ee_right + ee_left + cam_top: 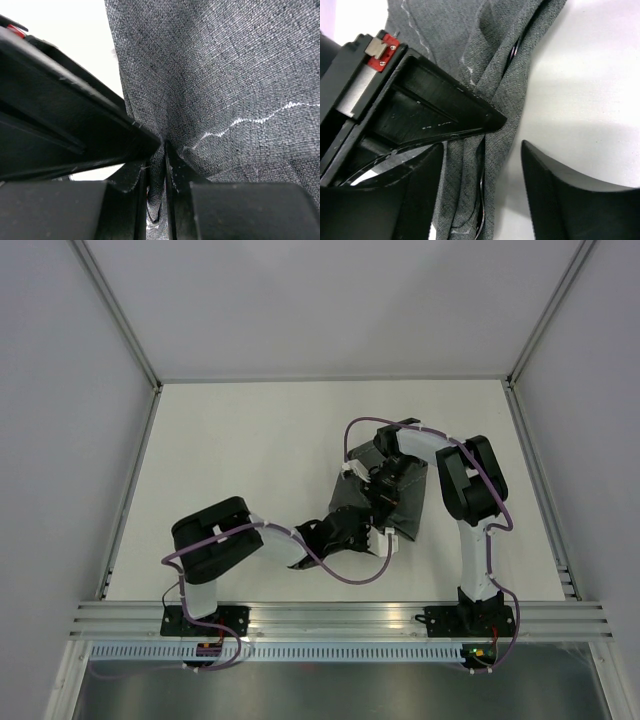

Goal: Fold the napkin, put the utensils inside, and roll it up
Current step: Roll the napkin with the utensil

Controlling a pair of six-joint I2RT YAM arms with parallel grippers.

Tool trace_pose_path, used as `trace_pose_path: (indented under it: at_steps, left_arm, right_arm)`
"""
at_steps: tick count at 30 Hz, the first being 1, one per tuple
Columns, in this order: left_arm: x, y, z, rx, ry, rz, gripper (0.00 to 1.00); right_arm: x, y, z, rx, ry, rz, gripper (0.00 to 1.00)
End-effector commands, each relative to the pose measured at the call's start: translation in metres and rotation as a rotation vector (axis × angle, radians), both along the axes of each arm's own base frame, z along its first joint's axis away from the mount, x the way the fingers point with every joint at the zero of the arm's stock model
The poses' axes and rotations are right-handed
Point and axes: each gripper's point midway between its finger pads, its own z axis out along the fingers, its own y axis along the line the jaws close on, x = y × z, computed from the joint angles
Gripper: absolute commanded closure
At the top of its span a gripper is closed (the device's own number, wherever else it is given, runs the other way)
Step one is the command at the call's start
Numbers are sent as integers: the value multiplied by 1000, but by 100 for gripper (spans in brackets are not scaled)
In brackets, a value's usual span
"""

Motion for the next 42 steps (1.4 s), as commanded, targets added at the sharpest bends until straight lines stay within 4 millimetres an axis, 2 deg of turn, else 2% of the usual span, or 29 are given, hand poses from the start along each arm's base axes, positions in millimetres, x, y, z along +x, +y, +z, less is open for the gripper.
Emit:
trace_pose_path:
  at_steps: [1, 3, 10, 11, 12, 14, 18, 19, 20, 21, 23, 24, 27, 32, 33, 36, 37, 38, 42]
  left_arm:
    - [-2, -2, -13, 74, 13, -43, 33]
    - [-5, -1, -19, 93, 63, -39, 39]
    - [-2, 4, -34, 143, 175, 8, 69]
    - [-1, 4, -35, 146, 187, 14, 77]
    - [0, 2, -32, 136, 198, 17, 90]
    - [2, 5, -34, 149, 221, 36, 98]
    - [-3, 1, -32, 141, 301, 12, 98]
    - [-3, 1, -31, 140, 313, 13, 98]
    - [-7, 1, -33, 148, 339, 2, 98]
    - [-6, 1, -32, 142, 355, 6, 98]
    - [-8, 0, -31, 135, 399, -1, 98]
    - [-7, 2, -30, 133, 415, 5, 98]
    - [-8, 2, -29, 121, 473, 0, 98]
    - [-12, 1, -27, 97, 565, -18, 98]
    - [-10, 6, -29, 102, 592, -7, 98]
    - [-7, 4, -25, 81, 654, -9, 98]
    - [-14, 8, -32, 104, 711, -14, 98]
    - [-10, 4, -26, 89, 731, -15, 98]
    - [-2, 9, -20, 52, 879, -10, 98]
  right_arm:
    - [4, -25, -40, -107, -35, 77, 96]
    - [5, -24, -39, -104, -33, 74, 96]
    - [7, -23, -38, -98, -32, 71, 96]
    - [7, -23, -38, -96, -33, 70, 96]
    - [7, -23, -38, -95, -33, 70, 96]
    - [7, -23, -37, -93, -35, 67, 96]
    - [7, -23, -33, -86, -40, 57, 95]
    - [9, -22, -29, -81, -48, 52, 92]
    - [9, -21, -26, -74, -52, 46, 88]
    - [13, -19, -19, -52, -67, 34, 80]
    - [15, -16, -9, -32, -77, 14, 70]
    - [19, -15, 0, -13, -98, -1, 62]
    - [27, -11, 21, 25, -138, -44, 52]
    - [37, -12, 49, 63, -206, -119, 46]
    - [40, -13, 59, 75, -230, -142, 45]
    - [44, -17, 73, 94, -275, -192, 44]
    - [48, -18, 76, 102, -300, -202, 44]
    - [48, -21, 77, 103, -307, -218, 44]
    - [62, -38, 92, 128, -385, -305, 44]
